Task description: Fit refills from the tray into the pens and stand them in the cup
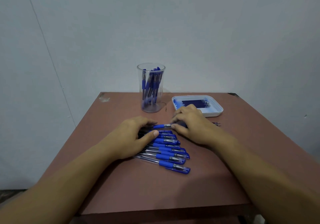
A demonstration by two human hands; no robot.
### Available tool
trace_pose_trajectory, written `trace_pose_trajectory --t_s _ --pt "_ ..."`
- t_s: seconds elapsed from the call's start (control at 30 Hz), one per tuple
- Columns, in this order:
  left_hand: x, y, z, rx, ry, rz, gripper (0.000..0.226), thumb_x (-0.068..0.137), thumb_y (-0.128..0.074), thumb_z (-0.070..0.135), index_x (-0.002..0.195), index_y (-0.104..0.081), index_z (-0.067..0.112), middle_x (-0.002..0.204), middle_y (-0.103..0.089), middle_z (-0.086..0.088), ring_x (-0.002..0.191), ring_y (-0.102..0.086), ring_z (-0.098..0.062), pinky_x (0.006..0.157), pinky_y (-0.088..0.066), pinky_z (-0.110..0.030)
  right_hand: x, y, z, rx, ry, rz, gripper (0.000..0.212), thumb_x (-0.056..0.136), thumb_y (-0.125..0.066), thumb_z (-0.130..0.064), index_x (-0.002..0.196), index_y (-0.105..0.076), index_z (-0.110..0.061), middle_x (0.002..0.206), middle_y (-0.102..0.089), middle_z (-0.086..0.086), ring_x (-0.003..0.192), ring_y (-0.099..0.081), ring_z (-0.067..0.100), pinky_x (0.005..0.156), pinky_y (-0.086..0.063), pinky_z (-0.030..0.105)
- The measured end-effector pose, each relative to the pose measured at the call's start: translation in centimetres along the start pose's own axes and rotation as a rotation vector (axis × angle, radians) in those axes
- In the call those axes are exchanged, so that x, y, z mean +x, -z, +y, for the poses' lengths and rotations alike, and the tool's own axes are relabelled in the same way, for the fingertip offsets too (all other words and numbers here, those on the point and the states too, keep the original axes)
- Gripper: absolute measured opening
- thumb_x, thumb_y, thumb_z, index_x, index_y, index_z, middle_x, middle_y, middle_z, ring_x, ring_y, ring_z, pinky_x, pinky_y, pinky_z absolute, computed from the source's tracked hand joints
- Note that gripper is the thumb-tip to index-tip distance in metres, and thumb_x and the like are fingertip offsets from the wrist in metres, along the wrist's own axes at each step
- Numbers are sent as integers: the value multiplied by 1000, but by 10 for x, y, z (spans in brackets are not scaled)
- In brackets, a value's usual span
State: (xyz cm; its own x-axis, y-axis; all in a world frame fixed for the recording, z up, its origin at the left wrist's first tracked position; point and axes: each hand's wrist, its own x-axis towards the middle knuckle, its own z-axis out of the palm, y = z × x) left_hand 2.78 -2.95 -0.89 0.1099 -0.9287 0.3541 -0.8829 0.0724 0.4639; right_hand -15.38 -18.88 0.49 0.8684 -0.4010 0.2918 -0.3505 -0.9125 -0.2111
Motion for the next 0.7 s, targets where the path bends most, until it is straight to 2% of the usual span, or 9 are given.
trace_pose_trajectory --t_s 0.1,0.17,0.27,0.4,0.53,0.63,0.7 --pt "0 2 3 -18 -25 66 37 92 -58 48 124 -62 30 113 -64 19 102 -56 9 86 -38 -4 -2 5 -5 132 -2 92 15 96 -58 -30 105 -68 -24 100 -58 -13 91 -40 0 82 -33 16" --pt "1 3 5 -2 -59 127 33 91 -61 42 123 -63 31 109 -61 24 98 -55 14 84 -37 -2 -5 10 -10 252 -24 138 14 96 -57 -28 106 -67 -24 97 -62 -13 91 -50 -2 76 -38 10" --pt "4 2 8 90 -130 245 31 89 -65 39 119 -65 30 100 -59 26 88 -56 8 80 -39 -4 -11 14 -17 385 -31 188 13 97 -55 -29 104 -66 -28 92 -66 -14 88 -59 0 73 -45 12" --pt "5 1 13 145 -205 350 25 89 -65 32 113 -68 26 98 -68 15 83 -56 5 76 -40 -3 -15 15 -22 441 23 252 12 96 -57 -27 99 -63 -37 90 -66 -18 89 -62 2 73 -45 11" --pt "6 0 13 149 -254 359 26 91 -63 27 117 -67 23 101 -69 13 83 -54 6 77 -38 -1 -17 19 -27 512 69 290 23 92 -64 -26 97 -60 -48 90 -66 -22 88 -63 5 76 -46 12" --pt "6 -1 13 130 -258 330 29 93 -60 26 122 -64 27 103 -68 14 83 -57 4 77 -41 -4 -17 19 -28 519 83 287 24 92 -63 -25 96 -61 -49 89 -65 -25 85 -63 6 75 -46 13" --pt "5 0 13 111 -253 304 30 95 -55 30 125 -61 32 104 -66 18 85 -56 8 77 -41 -5 -17 19 -28 540 83 285 22 92 -63 -27 95 -62 -48 89 -66 -23 85 -63 6 75 -47 13"
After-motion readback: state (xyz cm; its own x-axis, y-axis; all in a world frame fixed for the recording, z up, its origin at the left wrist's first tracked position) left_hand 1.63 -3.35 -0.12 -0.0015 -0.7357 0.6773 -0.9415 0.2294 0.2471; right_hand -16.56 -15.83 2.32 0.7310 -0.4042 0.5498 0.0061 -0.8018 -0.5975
